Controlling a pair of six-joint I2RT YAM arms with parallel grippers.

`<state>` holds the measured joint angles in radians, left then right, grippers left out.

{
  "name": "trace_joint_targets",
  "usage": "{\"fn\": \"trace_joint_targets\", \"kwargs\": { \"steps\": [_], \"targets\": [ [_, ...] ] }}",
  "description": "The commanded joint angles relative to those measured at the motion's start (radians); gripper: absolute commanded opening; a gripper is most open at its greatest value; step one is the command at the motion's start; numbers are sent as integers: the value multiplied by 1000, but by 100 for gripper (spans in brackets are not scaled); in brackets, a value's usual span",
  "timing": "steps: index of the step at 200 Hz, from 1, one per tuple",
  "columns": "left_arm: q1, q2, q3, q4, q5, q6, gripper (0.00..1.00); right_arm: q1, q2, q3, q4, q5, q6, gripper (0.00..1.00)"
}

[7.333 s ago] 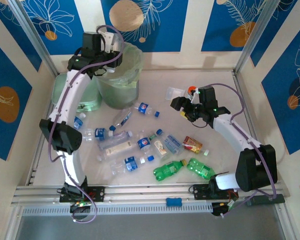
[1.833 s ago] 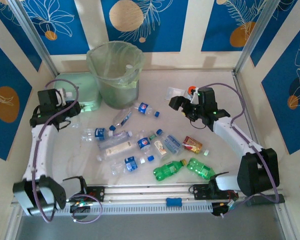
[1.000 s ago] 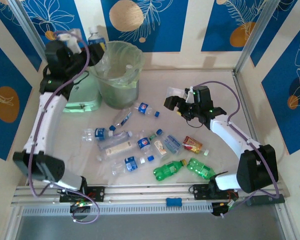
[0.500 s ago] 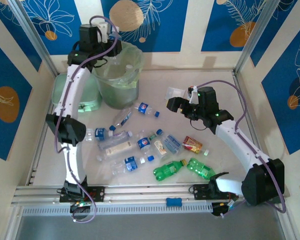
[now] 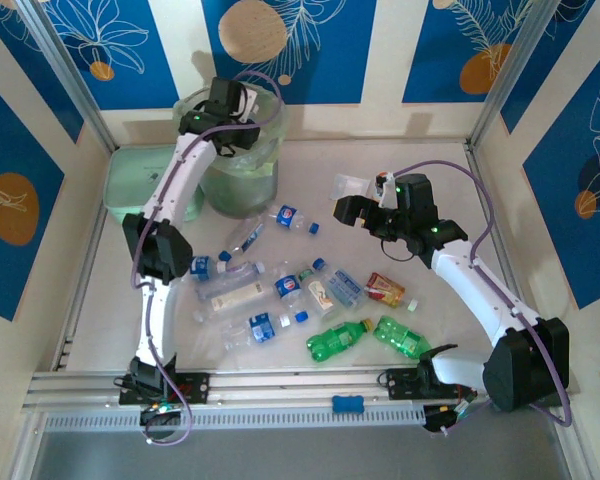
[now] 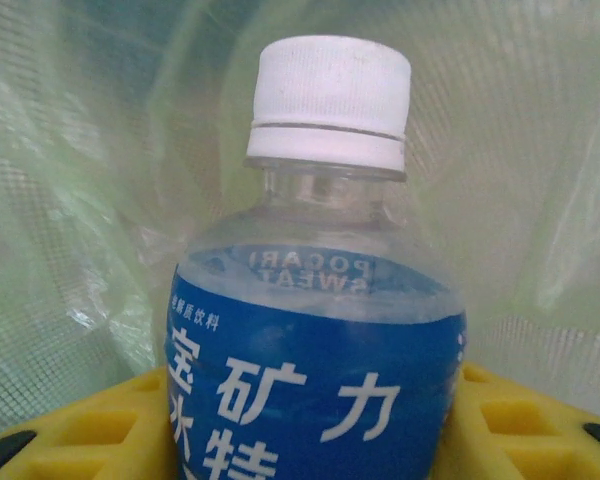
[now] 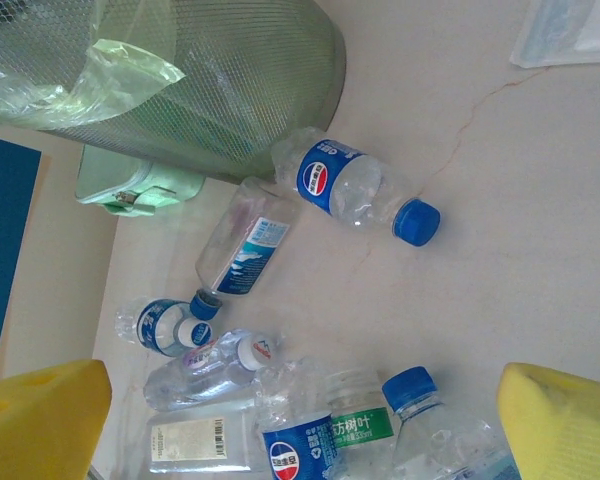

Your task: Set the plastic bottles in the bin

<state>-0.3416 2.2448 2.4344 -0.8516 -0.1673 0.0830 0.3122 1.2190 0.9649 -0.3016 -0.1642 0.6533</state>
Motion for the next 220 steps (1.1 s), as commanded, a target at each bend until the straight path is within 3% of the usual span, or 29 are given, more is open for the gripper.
{"fn": "trace_joint_targets", "kwargs": {
  "steps": [1, 42, 85, 156, 189, 220],
  "targets": [
    [-19, 17, 40, -27, -88, 68, 51, -4, -13, -1, -7, -17, -26, 99],
    [-25, 20, 40, -18, -104, 73, 55, -2, -21, -6, -13, -9, -29, 99],
    [-28, -1, 41, -15, -94, 47, 76, -4, -26, -7, -16, 1, -25, 99],
    [-47, -155, 24, 16, 16, -35, 92, -10, -5, 40, -117, 73, -39, 100],
    [-92, -311, -156, 109, 79, -67, 100, -13, 4, 74, -233, 124, -35, 99],
    [-166, -511, -425, 272, 68, -68, 100, -13, -7, 77, -332, 190, 31, 100]
  ]
}}
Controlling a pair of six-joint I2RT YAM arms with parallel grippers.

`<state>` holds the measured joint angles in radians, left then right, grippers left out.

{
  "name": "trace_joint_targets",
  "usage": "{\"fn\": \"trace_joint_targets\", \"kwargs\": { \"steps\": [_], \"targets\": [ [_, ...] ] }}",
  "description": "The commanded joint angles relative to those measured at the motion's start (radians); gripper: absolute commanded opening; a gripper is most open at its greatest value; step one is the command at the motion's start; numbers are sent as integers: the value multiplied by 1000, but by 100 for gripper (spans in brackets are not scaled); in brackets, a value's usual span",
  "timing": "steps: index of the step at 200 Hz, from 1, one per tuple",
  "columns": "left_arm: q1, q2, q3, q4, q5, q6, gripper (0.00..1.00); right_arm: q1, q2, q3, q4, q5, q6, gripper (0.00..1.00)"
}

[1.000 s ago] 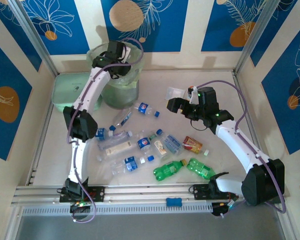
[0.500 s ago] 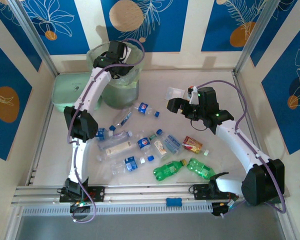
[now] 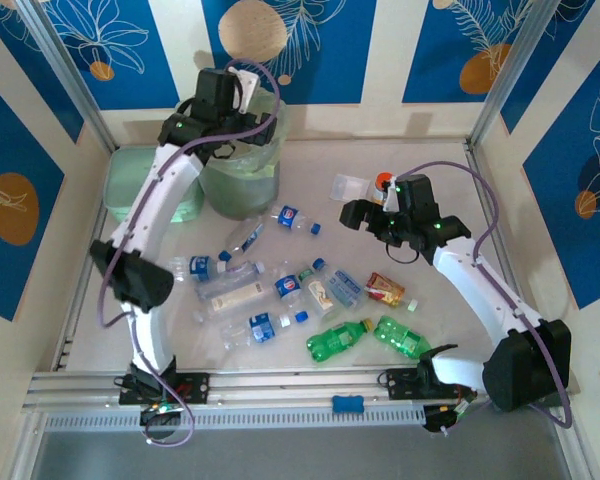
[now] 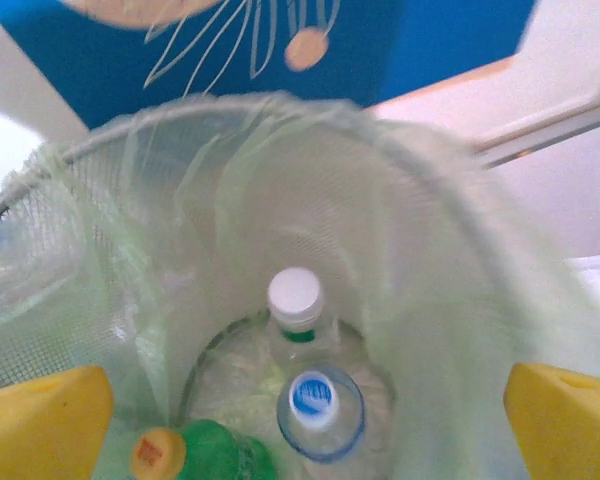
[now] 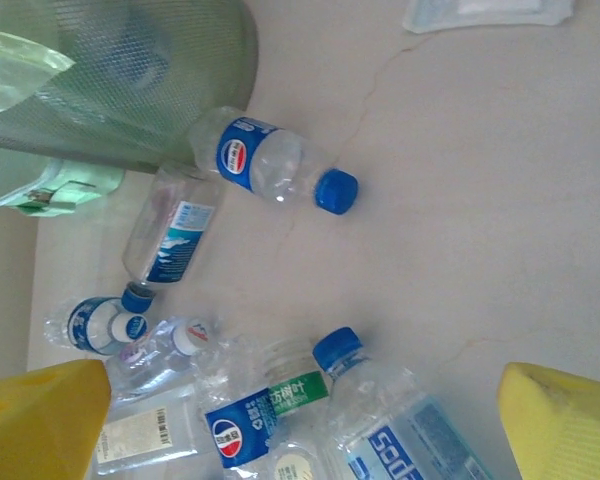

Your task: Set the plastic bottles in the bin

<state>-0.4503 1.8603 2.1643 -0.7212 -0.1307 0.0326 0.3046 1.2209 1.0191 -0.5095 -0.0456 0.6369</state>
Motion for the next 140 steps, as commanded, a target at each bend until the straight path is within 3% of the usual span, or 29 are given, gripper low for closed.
{"fn": "trace_joint_targets", "kwargs": {
  "steps": [1, 47, 89, 109, 140],
  "targets": [
    [-59, -133, -164, 149, 30, -19, 100, -6, -10, 22, -126, 75, 50, 100],
    [-118, -426, -642, 496, 140, -192, 100, -3, -92, -53, -179, 173, 192, 100],
    [-178, -614, -1172, 988, 109, -497, 100, -3, -130, -147, -199, 152, 378, 100],
    [-232, -609, -1290, 1102, 74, -578, 100, -10, -131, -198, -178, 143, 445, 100],
    [-324, -541, -1340, 1108, 34, -623, 100, -43, -133, -249, -194, 99, 551, 100]
  ]
}}
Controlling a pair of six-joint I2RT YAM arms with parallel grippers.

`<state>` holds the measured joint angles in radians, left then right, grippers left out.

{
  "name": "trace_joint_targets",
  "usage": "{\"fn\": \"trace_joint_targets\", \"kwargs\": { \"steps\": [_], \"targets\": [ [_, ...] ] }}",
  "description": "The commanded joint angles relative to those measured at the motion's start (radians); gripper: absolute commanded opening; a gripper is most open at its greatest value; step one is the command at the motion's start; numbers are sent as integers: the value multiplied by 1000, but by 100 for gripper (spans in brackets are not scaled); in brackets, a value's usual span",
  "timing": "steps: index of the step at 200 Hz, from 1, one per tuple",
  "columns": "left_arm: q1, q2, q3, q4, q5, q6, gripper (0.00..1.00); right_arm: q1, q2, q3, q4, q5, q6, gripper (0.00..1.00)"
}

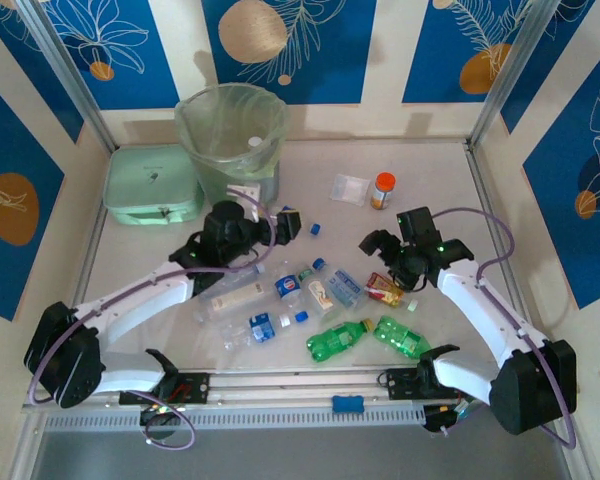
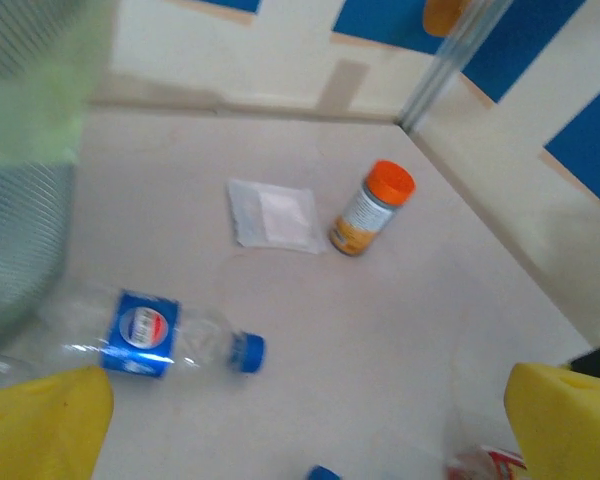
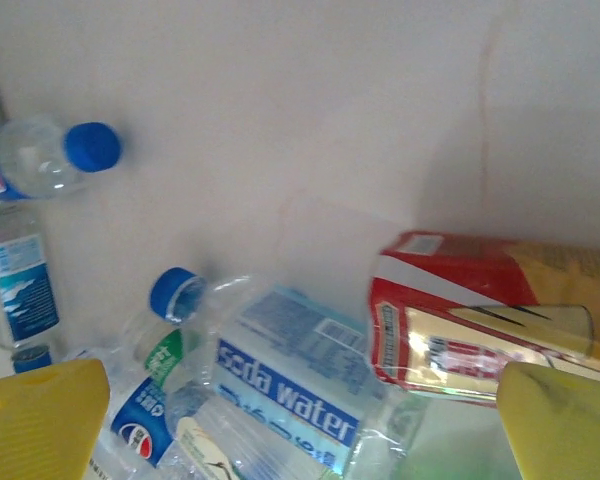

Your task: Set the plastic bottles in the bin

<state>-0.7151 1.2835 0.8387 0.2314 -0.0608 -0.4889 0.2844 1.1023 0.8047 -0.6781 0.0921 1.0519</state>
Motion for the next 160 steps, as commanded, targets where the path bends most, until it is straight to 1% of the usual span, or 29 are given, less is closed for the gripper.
{"fn": "trace_joint_targets", "kwargs": {
  "steps": [1, 25, 55, 82, 102, 128, 151, 160],
  "targets": [
    [-62, 38, -15, 155, -36, -102, 100, -23, -16, -37, -24, -40, 140, 100],
    [-112, 88, -28, 143, -24, -118, 100, -59, -56, -103, 14, -90, 266, 99],
    [-125, 112, -26, 120, -19, -128, 100, -118, -98, -188, 81, -207, 420, 99],
    [-124, 106, -24, 121, -54, -117, 100, -129, -132, -216, 97, -204, 485, 99],
    [-125, 105, -19, 129, -67, -109, 100, -147, -138, -241, 123, -200, 490, 99],
    [-125, 104, -15, 126, -68, -106, 100, -155, -142, -232, 127, -195, 474, 99],
    [-124, 105, -16, 107, -70, -106, 100, -166, -141, -198, 100, -118, 378, 100],
    [-124, 106, -18, 103, -68, -109, 100, -189, -130, -195, 93, -128, 357, 99]
  ]
}}
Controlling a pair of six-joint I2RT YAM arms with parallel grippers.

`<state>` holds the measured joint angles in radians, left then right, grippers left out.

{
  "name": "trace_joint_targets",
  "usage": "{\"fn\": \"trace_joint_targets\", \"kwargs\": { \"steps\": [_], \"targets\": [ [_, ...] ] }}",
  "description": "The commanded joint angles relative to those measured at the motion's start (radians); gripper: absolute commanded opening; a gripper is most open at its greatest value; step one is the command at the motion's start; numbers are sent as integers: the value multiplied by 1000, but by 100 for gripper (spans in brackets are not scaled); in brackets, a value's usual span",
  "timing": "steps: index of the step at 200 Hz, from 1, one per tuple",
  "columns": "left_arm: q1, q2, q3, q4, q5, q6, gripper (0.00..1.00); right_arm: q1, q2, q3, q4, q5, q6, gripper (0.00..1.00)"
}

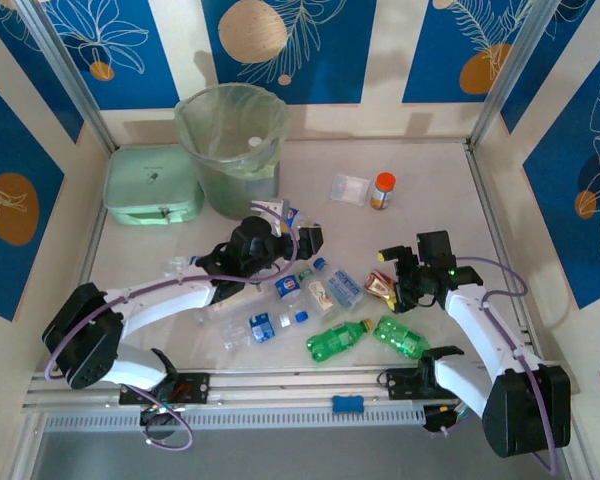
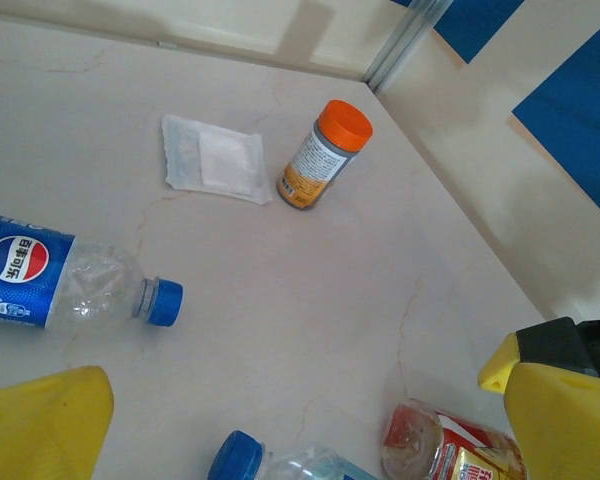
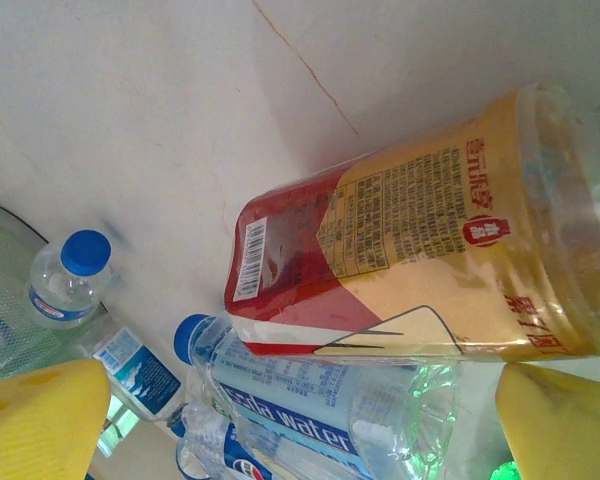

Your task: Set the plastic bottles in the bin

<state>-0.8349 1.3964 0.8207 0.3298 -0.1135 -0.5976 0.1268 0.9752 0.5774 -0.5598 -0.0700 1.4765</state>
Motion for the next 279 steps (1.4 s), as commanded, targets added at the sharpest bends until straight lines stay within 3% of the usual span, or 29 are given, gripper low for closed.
{"fn": "trace_joint_targets", "kwargs": {
  "steps": [1, 40, 102, 169, 234, 279],
  "targets": [
    [-4, -7, 0, 5, -15, 0, 100, -35, -2, 31, -22, 30, -69, 99],
    [-4, -13, -7, -3, -21, -4, 100, -58, 46, -34, 70, -51, -38, 100],
    [-6, -25, -11, -10, -34, 1, 100, -67, 64, -24, 92, -19, -46, 100],
    [-4, -35, -17, -20, -44, -1, 100, -70, 154, -81, 253, -19, 15, 100],
    [-5, -49, -28, -26, -59, -5, 100, -136, 252, -72, 306, -9, -22, 99],
    [-5, -51, -29, -28, -64, -1, 100, -151, 287, -95, 333, 6, -11, 95]
  ]
}}
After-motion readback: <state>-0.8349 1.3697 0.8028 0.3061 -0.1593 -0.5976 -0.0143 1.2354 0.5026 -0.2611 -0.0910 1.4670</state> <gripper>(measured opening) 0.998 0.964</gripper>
